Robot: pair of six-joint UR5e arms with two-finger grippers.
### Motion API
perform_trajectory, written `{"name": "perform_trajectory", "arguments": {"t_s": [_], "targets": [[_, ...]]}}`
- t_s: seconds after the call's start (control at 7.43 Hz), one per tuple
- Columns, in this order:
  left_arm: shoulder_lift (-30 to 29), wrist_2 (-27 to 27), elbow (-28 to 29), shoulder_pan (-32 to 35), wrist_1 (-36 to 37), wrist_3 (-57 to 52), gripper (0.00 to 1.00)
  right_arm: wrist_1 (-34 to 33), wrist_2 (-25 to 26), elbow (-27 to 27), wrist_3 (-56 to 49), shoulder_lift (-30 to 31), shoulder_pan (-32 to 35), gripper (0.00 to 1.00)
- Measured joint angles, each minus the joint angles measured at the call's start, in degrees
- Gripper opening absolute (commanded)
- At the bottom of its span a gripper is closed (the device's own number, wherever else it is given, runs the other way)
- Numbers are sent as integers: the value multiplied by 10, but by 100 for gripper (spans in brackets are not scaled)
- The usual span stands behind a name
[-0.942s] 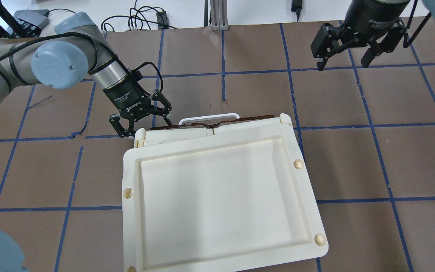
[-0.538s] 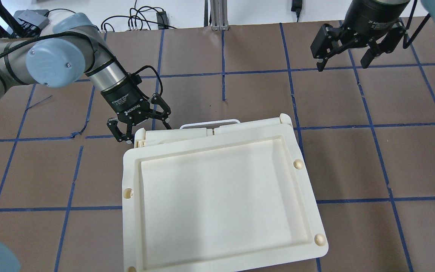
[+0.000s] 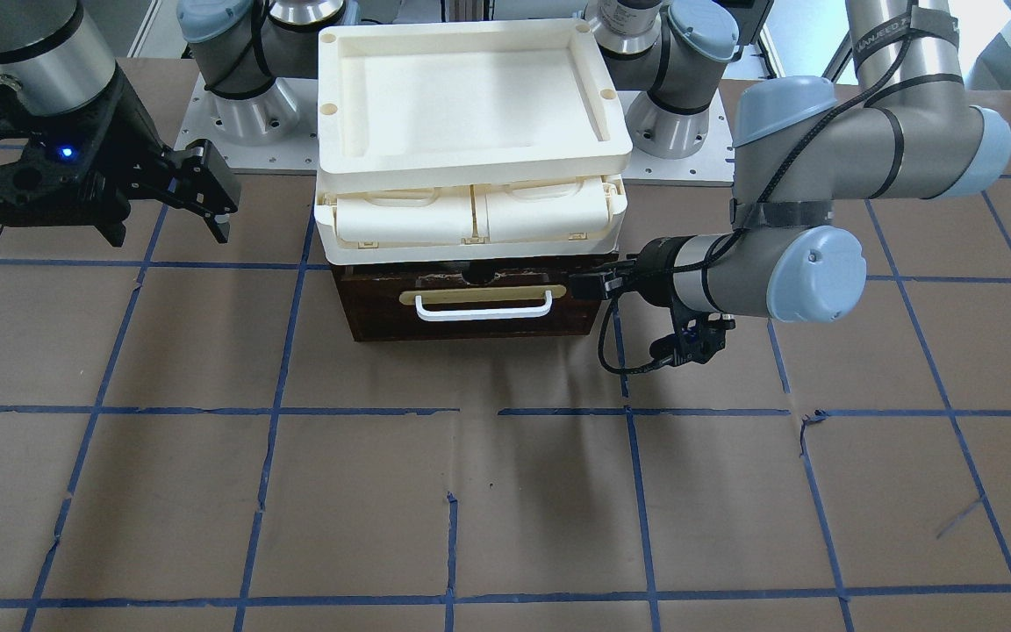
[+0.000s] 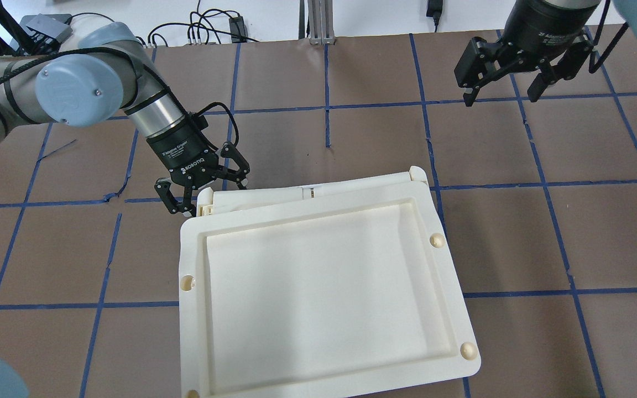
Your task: Put scissors in drawer and close it
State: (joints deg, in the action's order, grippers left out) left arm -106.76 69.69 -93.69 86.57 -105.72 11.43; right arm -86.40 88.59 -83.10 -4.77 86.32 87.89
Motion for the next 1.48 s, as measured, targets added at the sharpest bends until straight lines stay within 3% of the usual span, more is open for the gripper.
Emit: {"name": "perform_trajectory", "arguments": {"t_s": [1.08,1.48], "targets": [[1,0,-9,2,-12,1,100,-1,0,-1,-1,0,0,100],[2,1,9,-2,56,-1,100,-1,-1,0,0,0,0,100]]}}
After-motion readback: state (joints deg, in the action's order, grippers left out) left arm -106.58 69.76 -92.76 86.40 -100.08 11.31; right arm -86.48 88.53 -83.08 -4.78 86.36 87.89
